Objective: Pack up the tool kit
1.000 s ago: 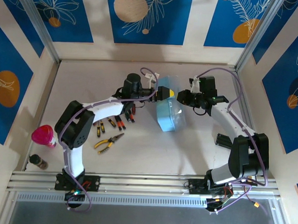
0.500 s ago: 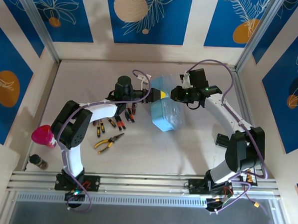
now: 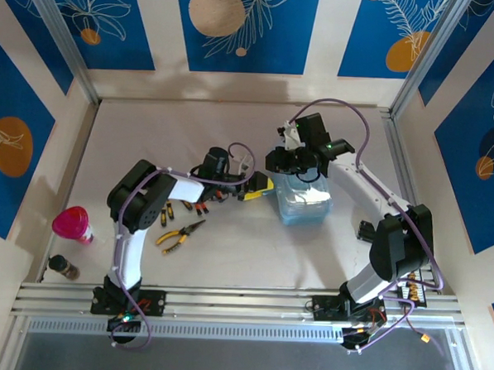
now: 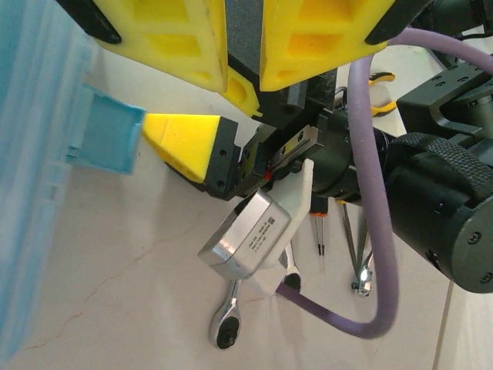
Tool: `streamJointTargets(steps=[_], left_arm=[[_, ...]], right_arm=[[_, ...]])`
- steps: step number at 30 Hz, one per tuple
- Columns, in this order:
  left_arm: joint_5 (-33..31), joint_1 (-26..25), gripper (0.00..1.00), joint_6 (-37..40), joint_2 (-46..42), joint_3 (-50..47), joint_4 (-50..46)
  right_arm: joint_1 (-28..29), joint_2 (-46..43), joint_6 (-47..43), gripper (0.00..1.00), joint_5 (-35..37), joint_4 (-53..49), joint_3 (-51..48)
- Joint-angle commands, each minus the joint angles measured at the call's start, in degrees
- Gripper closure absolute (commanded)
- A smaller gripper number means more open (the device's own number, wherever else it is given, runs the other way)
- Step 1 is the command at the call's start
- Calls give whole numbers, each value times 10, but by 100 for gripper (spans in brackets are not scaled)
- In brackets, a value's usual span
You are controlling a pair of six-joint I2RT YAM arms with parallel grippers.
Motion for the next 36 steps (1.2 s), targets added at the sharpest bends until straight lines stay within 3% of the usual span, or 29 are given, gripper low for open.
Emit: streamJointTargets(steps=[1, 5, 11, 15, 22, 29, 36], left_arm=[[-2, 7, 0, 22, -11, -2, -39], [-22, 14, 0, 78, -46, 16, -139], [-122, 21, 0, 238, -113, 111, -427], [-187, 22, 0, 296, -137, 186, -547], [-297, 26, 0, 337, -151, 256, -674], [-284, 60, 0, 327, -177, 207, -666], [-283, 72, 0, 332, -196, 180, -662]], right_arm=[[-4, -3, -13, 81, -10, -23, 16], [-15, -18, -30, 68, 17, -54, 25], [-50, -49, -69, 16, 101, -122, 31], [-75, -64, -95, 0, 155, -149, 21], [-109, -40, -130, 1, 234, -158, 15], [-134, 7, -141, 0, 188, -126, -5], [-141, 31, -136, 6, 151, -101, -25]])
